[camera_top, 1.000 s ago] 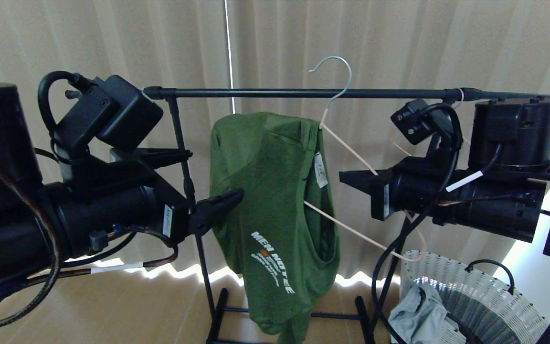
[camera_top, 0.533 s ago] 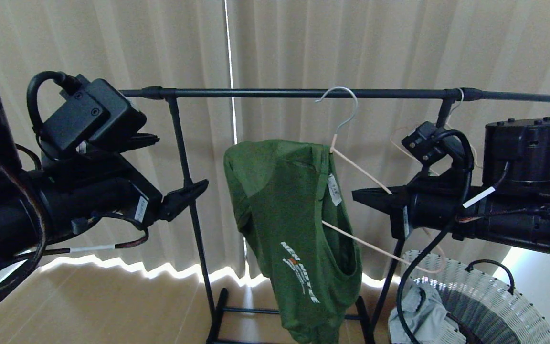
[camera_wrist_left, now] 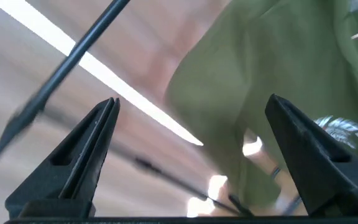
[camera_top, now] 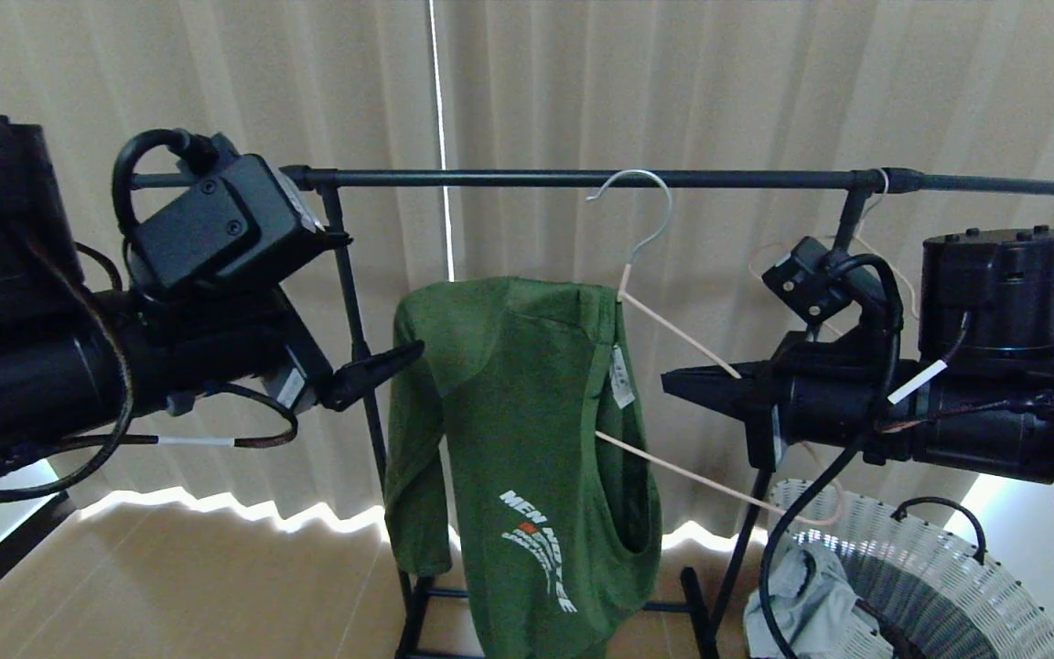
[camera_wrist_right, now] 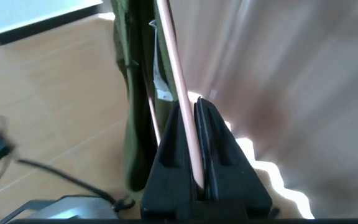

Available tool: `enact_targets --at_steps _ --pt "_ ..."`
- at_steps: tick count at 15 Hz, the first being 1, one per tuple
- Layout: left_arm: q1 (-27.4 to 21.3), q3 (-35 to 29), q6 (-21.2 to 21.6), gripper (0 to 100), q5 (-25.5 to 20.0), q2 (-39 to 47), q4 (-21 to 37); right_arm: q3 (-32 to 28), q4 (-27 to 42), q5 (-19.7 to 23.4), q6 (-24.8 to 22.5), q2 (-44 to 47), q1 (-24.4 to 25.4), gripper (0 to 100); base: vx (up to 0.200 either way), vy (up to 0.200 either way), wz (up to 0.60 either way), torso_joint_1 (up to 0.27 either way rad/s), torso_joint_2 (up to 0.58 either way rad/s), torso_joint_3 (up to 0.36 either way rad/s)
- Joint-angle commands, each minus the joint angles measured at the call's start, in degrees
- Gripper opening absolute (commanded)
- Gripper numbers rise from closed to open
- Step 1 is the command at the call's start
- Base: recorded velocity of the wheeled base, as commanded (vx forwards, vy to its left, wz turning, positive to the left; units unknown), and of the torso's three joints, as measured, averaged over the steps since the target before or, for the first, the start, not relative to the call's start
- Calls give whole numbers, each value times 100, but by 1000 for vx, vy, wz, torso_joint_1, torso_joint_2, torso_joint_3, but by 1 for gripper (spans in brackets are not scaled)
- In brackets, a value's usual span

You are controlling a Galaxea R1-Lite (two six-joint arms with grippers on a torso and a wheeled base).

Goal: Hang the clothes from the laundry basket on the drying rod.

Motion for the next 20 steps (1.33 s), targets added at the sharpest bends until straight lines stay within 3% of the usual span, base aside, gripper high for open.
enact_targets --at_steps 1,7,13,14,20 --pt "-24 -271 257 100 -57 480 -8 -17 -1 151 -10 9 98 0 0 0 0 0 0 0" --pt "-454 -447 310 100 -57 700 -8 -52 16 177 -10 44 642 0 0 0 0 0 0 0" --pt "-437 -500 310 100 -57 762 -17 1 -1 186 -63 26 827 0 0 0 0 0 0 0" --pt "-437 -482 310 0 -57 762 -17 1 -1 204 -72 26 845 0 0 0 0 0 0 0" --pt "-419 -421 301 0 -57 797 -17 -17 -19 344 -72 -9 845 0 0 0 0 0 0 0"
